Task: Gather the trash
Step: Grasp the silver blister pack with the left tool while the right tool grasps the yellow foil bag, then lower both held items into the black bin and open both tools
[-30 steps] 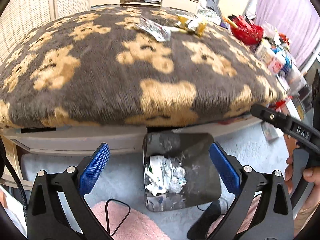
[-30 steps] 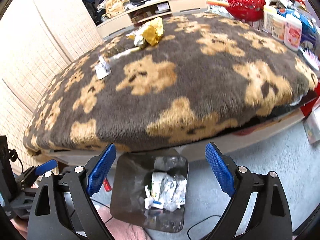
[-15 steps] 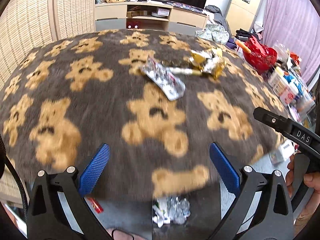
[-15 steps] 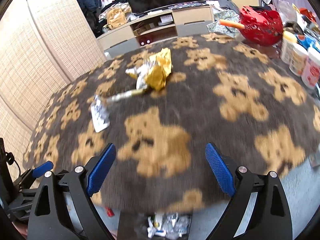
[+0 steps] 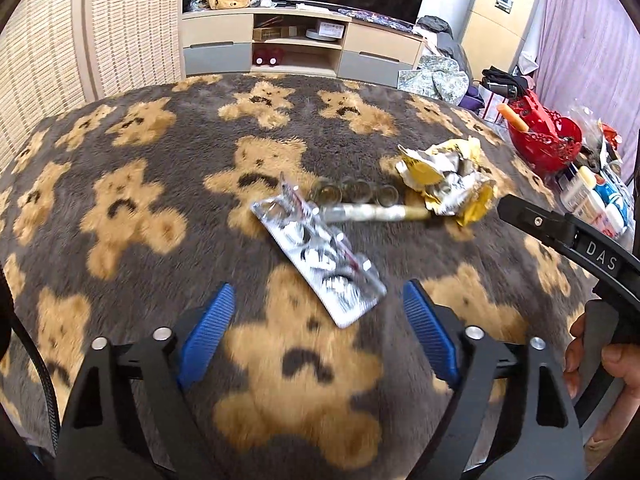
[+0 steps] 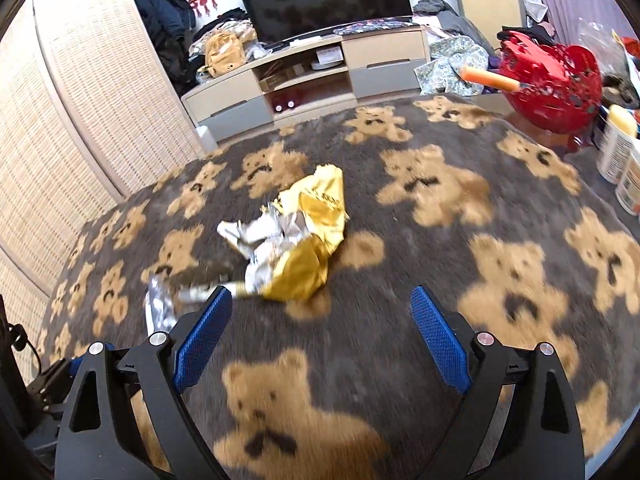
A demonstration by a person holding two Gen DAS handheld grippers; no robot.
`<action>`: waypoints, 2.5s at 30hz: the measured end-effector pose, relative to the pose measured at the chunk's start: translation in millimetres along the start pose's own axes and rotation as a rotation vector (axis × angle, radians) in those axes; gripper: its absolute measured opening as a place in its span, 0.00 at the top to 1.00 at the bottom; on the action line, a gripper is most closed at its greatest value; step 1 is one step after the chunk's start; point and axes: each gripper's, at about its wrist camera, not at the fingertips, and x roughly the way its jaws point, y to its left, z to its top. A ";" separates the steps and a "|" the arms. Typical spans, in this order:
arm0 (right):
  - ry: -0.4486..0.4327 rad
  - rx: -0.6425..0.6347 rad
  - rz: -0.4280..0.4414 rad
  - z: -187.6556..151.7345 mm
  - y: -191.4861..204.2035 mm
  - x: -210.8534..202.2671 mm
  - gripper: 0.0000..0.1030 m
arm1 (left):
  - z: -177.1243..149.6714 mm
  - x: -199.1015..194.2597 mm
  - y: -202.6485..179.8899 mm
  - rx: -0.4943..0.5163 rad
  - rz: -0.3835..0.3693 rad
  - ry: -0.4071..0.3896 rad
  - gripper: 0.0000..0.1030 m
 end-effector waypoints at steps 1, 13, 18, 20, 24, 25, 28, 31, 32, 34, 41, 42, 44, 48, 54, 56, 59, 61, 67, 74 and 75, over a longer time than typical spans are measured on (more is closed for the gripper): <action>0.000 0.000 0.007 2.4 1.6 5.1 0.12 | 2.1 4.0 0.1 -0.003 0.001 0.001 0.25; 0.048 -0.027 0.014 11.9 13.7 56.9 0.46 | 10.9 42.0 -0.4 0.002 -0.022 0.036 0.43; 0.054 -0.042 0.011 4.0 9.1 56.7 0.65 | 7.9 37.9 1.2 -0.003 -0.054 0.024 0.56; 0.049 -0.043 0.014 -0.1 7.5 51.7 0.66 | 6.2 36.5 1.1 0.003 -0.058 0.020 0.56; 0.038 -0.051 0.016 -6.1 8.0 39.0 0.66 | 2.3 32.0 1.1 0.004 -0.065 0.016 0.58; 0.032 -0.051 0.018 -7.7 8.1 33.6 0.66 | 0.6 29.8 0.3 0.011 -0.066 0.017 0.58; 0.020 -0.051 0.026 -11.3 8.4 18.4 0.66 | -4.9 22.5 -1.2 0.030 -0.068 0.020 0.61; 0.005 -0.064 0.032 -17.6 11.5 0.2 0.66 | -12.6 12.6 -0.3 0.030 -0.078 0.036 0.71; 0.001 -0.071 0.033 -21.3 13.2 -7.5 0.66 | -15.2 10.0 -0.8 0.034 -0.071 0.035 0.71; 0.000 -0.074 0.039 -26.9 14.6 -18.0 0.66 | -23.5 3.1 -1.5 0.044 -0.066 0.041 0.71; 0.011 -0.084 0.057 -55.7 22.5 -55.0 0.66 | -56.0 -25.4 -3.4 0.052 -0.089 0.058 0.72; 0.014 -0.085 0.058 -60.4 23.1 -59.1 0.66 | -62.9 -31.9 -3.8 0.052 -0.089 0.060 0.72; 0.023 -0.086 0.059 -72.8 24.3 -70.2 0.66 | -73.4 -42.4 -4.6 0.052 -0.092 0.061 0.72; 0.041 -0.076 0.058 -98.7 23.1 -91.2 0.66 | -100.3 -68.2 -7.5 0.056 -0.103 0.061 0.72; 0.057 -0.080 0.070 -133.6 25.6 -121.7 0.66 | -133.3 -100.6 -13.4 0.069 -0.119 0.058 0.72; 0.060 -0.085 0.072 -146.9 26.0 -133.0 0.66 | -144.5 -111.1 -16.6 0.079 -0.118 0.054 0.71; 0.067 -0.089 0.066 -161.0 24.7 -142.8 0.66 | -162.9 -121.9 -20.0 0.085 -0.129 0.062 0.71; 0.075 -0.085 0.065 -173.2 21.5 -149.1 0.66 | -172.9 -125.6 -21.6 0.086 -0.134 0.070 0.71; 0.124 -0.085 0.062 -212.0 14.7 -155.1 0.66 | -207.1 -129.9 -26.1 0.095 -0.150 0.103 0.71; 0.202 -0.082 0.047 -251.3 8.9 -140.2 0.66 | -240.2 -113.5 -20.9 0.081 -0.152 0.146 0.71; 0.215 -0.082 0.042 -255.9 7.3 -137.0 0.66 | -244.6 -110.1 -20.4 0.081 -0.149 0.154 0.70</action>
